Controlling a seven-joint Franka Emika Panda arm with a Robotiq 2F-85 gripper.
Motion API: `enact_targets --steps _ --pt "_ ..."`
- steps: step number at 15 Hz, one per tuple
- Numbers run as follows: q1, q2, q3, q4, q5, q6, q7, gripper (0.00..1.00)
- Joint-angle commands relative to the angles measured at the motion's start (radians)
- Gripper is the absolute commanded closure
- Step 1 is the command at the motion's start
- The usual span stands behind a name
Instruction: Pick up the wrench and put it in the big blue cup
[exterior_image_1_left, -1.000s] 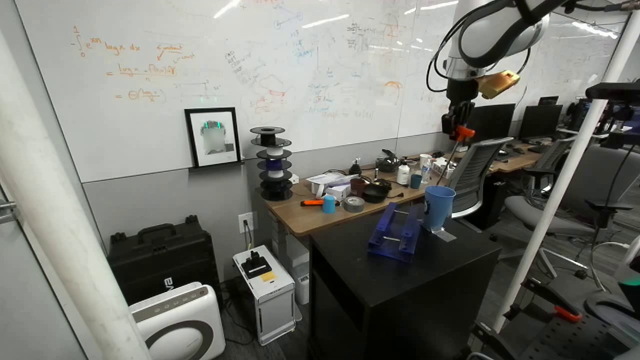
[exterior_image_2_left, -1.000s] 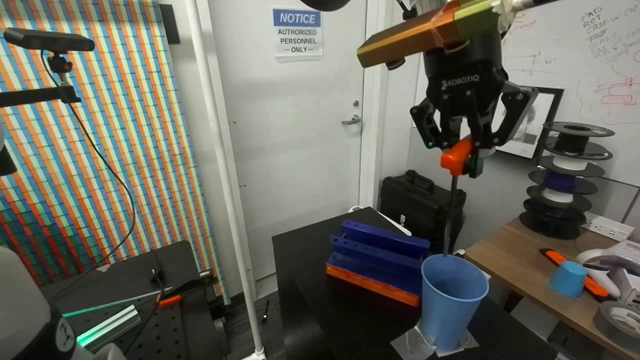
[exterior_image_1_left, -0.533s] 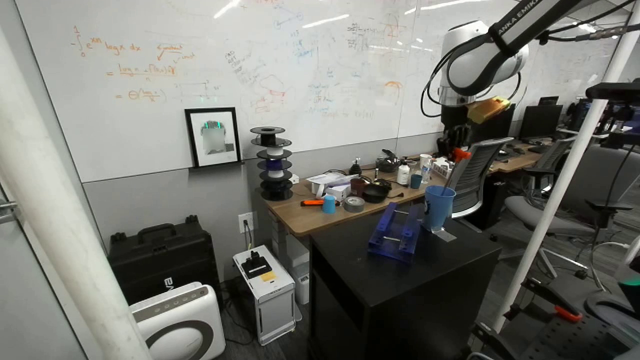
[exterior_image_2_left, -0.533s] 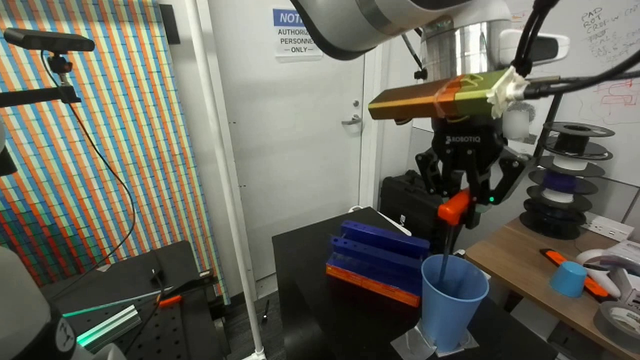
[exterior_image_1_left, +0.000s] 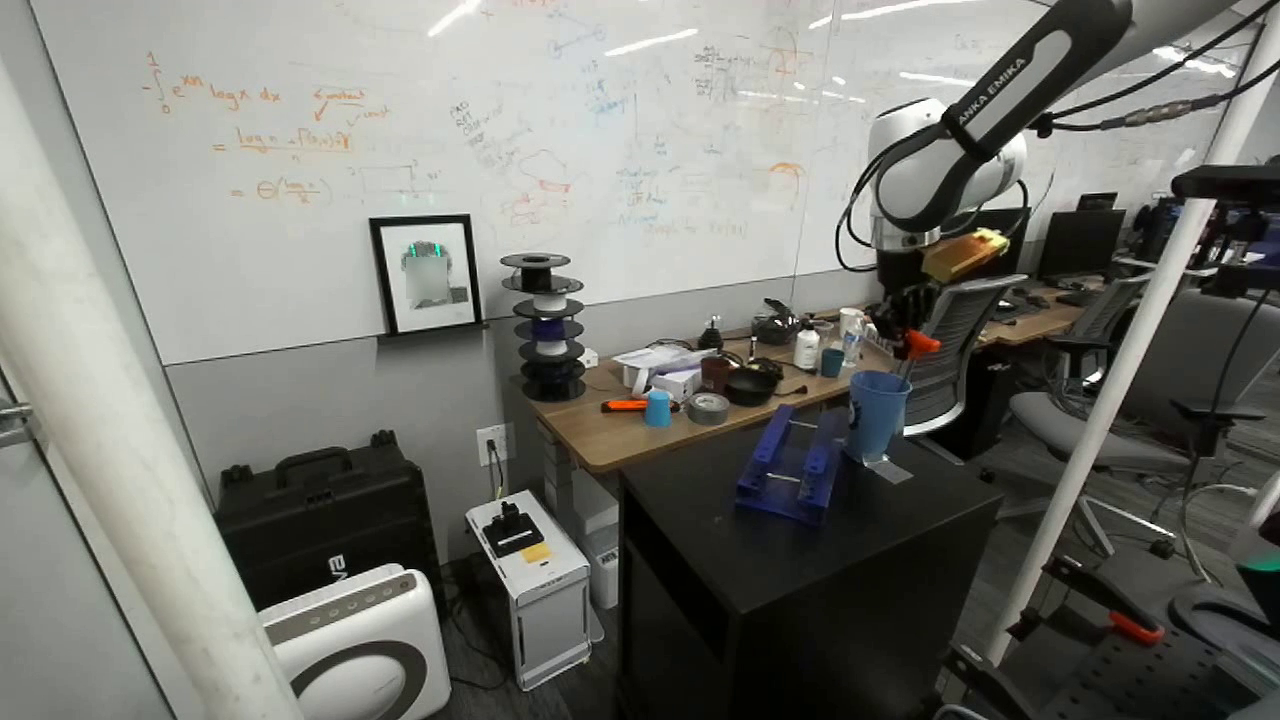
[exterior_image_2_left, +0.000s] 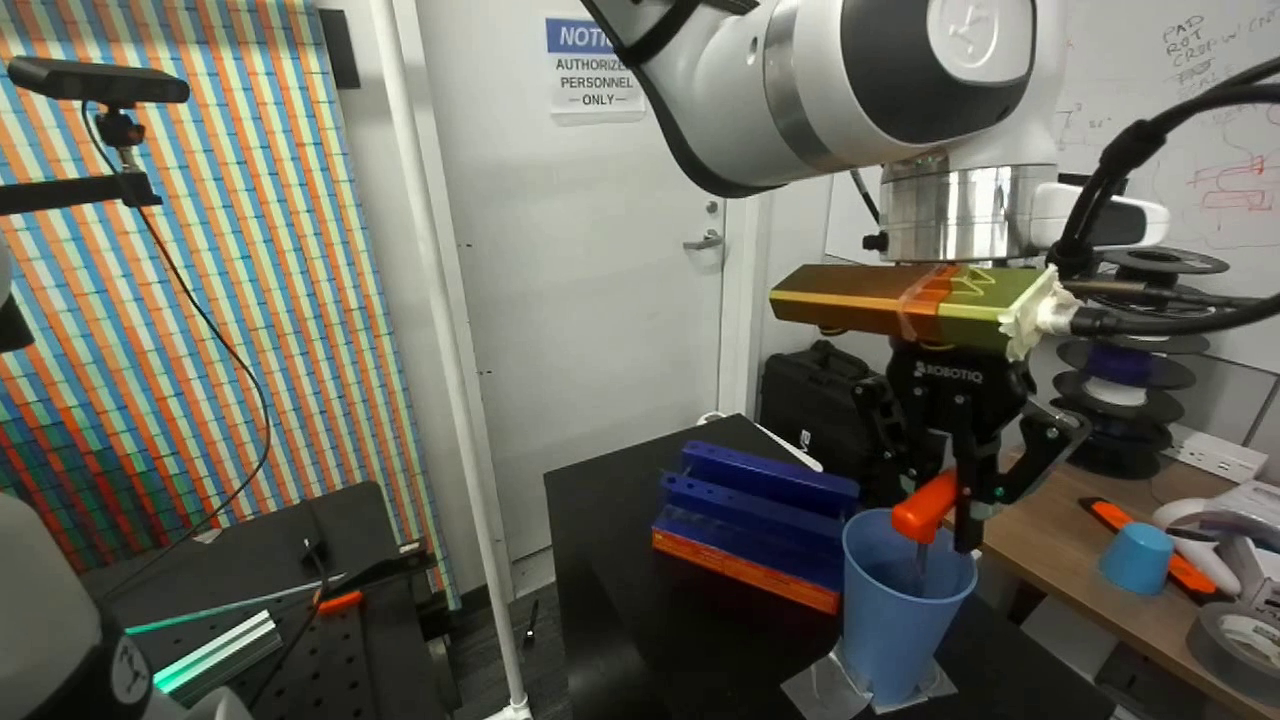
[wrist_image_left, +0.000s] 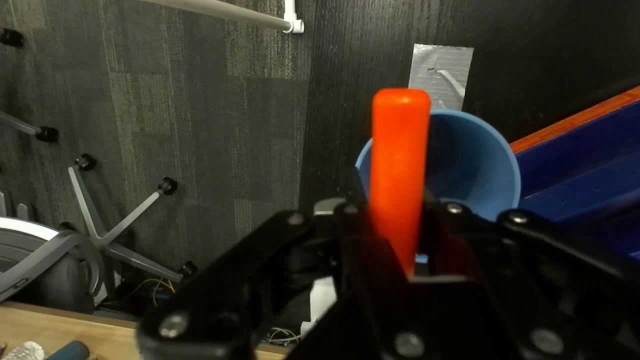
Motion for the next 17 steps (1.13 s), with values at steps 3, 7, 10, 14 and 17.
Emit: enact_targets --steps 3,7,10,14,17 --pt "0.006 -0.021 0.005 0.056 0.032 -0.033 -0.006 0.26" --pt "0.018 -0.121 0.022 0.005 0.060 -0.021 -0.011 0.00" --pt "0.036 -0.264 0.046 -0.111 0.092 0.024 0.007 0.00" --pt "0.054 -0.486 0.063 -0.295 0.214 0.017 0.004 0.00" --pt "0.048 -0.432 0.069 -0.247 0.190 -0.002 0.007 0.00"
